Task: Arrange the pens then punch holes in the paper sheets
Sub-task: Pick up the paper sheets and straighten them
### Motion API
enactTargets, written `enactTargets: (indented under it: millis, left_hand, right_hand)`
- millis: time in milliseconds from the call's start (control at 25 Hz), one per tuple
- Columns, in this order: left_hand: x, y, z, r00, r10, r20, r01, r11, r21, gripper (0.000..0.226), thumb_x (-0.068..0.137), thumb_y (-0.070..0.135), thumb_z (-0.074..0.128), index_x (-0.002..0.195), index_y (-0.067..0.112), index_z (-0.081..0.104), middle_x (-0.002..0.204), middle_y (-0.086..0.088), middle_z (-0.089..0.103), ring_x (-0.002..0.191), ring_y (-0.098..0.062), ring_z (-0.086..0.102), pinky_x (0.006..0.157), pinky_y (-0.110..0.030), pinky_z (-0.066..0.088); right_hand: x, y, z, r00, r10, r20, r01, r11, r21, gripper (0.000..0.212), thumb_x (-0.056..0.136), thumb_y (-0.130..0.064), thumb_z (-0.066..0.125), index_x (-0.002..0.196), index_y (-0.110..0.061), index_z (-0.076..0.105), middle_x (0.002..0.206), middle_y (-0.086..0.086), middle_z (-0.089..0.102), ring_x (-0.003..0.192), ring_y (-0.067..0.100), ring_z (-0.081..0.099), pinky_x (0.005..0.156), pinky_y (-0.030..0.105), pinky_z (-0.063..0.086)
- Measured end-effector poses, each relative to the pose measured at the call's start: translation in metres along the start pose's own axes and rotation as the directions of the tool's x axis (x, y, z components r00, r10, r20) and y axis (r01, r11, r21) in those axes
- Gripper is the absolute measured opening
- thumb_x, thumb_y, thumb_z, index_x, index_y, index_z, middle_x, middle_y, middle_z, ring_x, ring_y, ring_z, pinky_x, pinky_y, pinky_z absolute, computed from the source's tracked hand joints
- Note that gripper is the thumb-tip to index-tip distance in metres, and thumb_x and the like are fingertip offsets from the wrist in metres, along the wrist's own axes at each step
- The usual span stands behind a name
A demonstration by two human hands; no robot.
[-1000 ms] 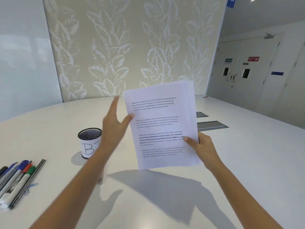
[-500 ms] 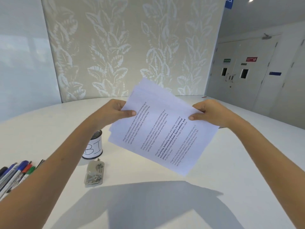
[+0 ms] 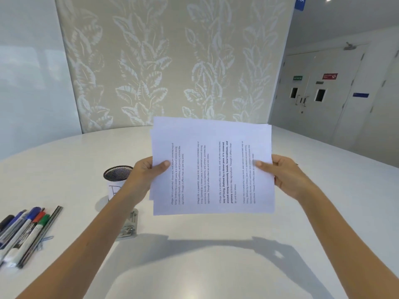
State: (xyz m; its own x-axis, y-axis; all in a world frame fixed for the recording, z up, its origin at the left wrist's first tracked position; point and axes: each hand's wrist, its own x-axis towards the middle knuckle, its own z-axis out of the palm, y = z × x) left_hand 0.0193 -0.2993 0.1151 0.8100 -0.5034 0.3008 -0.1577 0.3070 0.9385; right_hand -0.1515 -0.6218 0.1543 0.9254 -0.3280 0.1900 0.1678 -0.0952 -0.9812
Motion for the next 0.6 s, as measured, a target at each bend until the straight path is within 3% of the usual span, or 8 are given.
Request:
enactTargets:
  millis: [80,240,400,600]
  left_hand:
    - [-0.006,-0.007,0.005,0.997,0.015,-0.072,-0.013,1.0,0.02,0.014,0.085,0.012,0.064,0.094,0.014,0.074,0.093,-0.003,0.078,0.081,-0.02,0.073,0.077,-0.037,0.057]
    - [-0.029,-0.025,0.018,0.991,0.076,-0.108,-0.069,0.995,0.071,0.019,0.09,0.015,0.061,0.105,0.011,0.071,0.104,-0.006,0.076,0.093,-0.022,0.072,0.082,-0.035,0.057]
    - [-0.048,-0.039,0.026,0.993,0.025,-0.116,-0.013,0.994,0.104,0.021,0.09,0.02,0.063,0.107,0.011,0.07,0.106,-0.006,0.075,0.096,-0.022,0.071,0.083,-0.036,0.057]
    - [-0.05,-0.038,0.031,0.993,-0.039,-0.11,0.053,0.991,0.125,0.02,0.091,0.02,0.062,0.108,0.014,0.07,0.103,-0.001,0.076,0.095,-0.021,0.071,0.074,-0.026,0.057]
  right_hand:
    - [-0.005,0.011,0.012,0.991,-0.055,-0.118,0.059,0.998,0.025,0.025,0.081,-0.01,0.069,0.106,-0.005,0.07,0.096,0.004,0.077,0.083,0.017,0.073,0.077,0.034,0.059]
    - [-0.025,0.031,0.032,0.928,-0.193,-0.319,0.218,0.975,0.045,0.011,0.083,-0.014,0.07,0.093,-0.016,0.074,0.087,-0.002,0.078,0.071,0.012,0.072,0.06,0.021,0.056]
    - [-0.046,0.061,0.041,0.932,-0.151,-0.33,0.179,0.982,0.054,0.012,0.08,-0.019,0.073,0.092,-0.016,0.074,0.093,0.001,0.077,0.077,0.015,0.071,0.067,0.026,0.057]
    - [-0.047,0.077,0.042,0.939,-0.064,-0.338,0.109,0.987,0.115,0.016,0.081,-0.014,0.072,0.097,-0.013,0.073,0.099,0.005,0.076,0.083,0.019,0.072,0.068,0.026,0.056]
